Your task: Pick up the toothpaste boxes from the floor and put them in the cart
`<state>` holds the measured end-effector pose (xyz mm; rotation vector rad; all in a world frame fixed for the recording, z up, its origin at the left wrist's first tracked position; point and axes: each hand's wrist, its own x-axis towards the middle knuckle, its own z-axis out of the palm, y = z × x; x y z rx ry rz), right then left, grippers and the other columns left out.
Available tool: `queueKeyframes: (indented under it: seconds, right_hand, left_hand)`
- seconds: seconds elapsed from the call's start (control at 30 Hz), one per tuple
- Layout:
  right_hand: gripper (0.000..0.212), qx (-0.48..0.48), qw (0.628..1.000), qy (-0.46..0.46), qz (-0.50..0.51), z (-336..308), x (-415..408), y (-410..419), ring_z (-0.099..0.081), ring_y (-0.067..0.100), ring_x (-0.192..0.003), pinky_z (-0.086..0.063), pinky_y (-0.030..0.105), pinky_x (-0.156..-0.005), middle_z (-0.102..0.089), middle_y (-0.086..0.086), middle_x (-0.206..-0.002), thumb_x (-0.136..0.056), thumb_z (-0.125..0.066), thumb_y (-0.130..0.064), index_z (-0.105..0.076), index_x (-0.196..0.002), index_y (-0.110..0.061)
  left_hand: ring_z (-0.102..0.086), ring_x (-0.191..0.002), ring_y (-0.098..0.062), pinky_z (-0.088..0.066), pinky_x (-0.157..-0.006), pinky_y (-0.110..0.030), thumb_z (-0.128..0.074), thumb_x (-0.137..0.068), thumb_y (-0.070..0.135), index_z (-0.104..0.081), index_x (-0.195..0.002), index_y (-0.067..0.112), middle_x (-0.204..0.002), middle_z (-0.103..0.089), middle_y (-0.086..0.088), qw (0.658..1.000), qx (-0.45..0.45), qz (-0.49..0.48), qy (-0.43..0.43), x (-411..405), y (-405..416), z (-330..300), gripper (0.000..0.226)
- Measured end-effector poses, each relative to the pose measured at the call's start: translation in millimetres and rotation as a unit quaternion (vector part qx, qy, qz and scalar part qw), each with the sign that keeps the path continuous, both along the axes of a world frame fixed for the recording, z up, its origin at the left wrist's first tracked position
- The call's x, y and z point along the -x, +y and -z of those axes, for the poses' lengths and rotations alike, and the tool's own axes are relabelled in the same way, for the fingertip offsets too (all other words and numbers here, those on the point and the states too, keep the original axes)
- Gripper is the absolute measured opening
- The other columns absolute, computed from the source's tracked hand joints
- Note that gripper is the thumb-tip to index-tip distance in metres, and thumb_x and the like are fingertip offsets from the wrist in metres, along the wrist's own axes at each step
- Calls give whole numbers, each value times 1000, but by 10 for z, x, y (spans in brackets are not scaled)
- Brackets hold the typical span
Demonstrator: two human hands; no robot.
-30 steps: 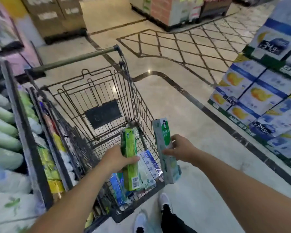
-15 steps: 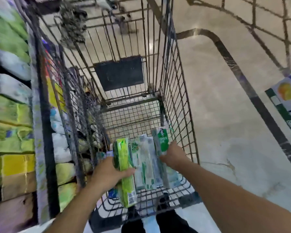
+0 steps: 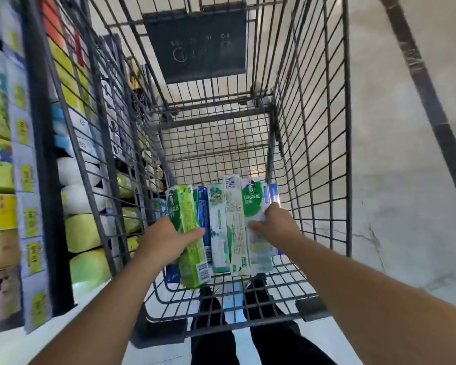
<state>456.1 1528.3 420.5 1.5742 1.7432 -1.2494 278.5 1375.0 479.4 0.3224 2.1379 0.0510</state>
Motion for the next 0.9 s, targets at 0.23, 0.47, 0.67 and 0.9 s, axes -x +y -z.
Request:
queueKeyframes:
  seconds: [0.23, 0.47, 0.67, 0.9]
  right_hand:
    - [29, 13, 1000, -7, 25, -13, -80, 68, -66, 17, -77, -58, 33, -60, -64, 2, -97, -95, -61, -36, -48, -111, -15]
    - [23, 12, 999, 0, 31, -36, -86, 70, -60, 11, -73, -43, 24, -49, -59, -1, -92, -98, -57, -32, -46, -111, -15]
    - [22, 5, 1000, 1, 14, -44, -32, 46, -63, 13, -75, -50, 26, -52, -62, 0, -94, -97, -56, -33, -47, -110, -17]
    - [30, -19, 999, 6, -29, -403, -50, 146, -54, 9, -70, -42, 24, -52, -58, 1, -95, -99, -55, -33, -49, -118, -11]
  left_hand:
    - [-65, -93, -30, -52, -68, -33, -55, -86, 69, -21, -151, 1, -111, -66, -16, 992, 48, 100, 68, -88, 247, 307, 101]
    - [-63, -94, -31, -54, -72, -37, -60, -87, 61, -26, -147, -1, -109, -64, -14, 989, 54, 108, 79, -114, 223, 334, 92]
    - [-66, -80, -30, -47, -53, -32, -66, -79, 66, -24, -145, -1, -94, -66, -13, 982, 62, 139, 113, -44, 140, 327, 103]
    - [-63, -91, -28, -46, -63, -31, -62, -89, 56, -33, -143, -1, -113, -65, -15, 980, 75, 156, 93, 74, 102, 176, 84]
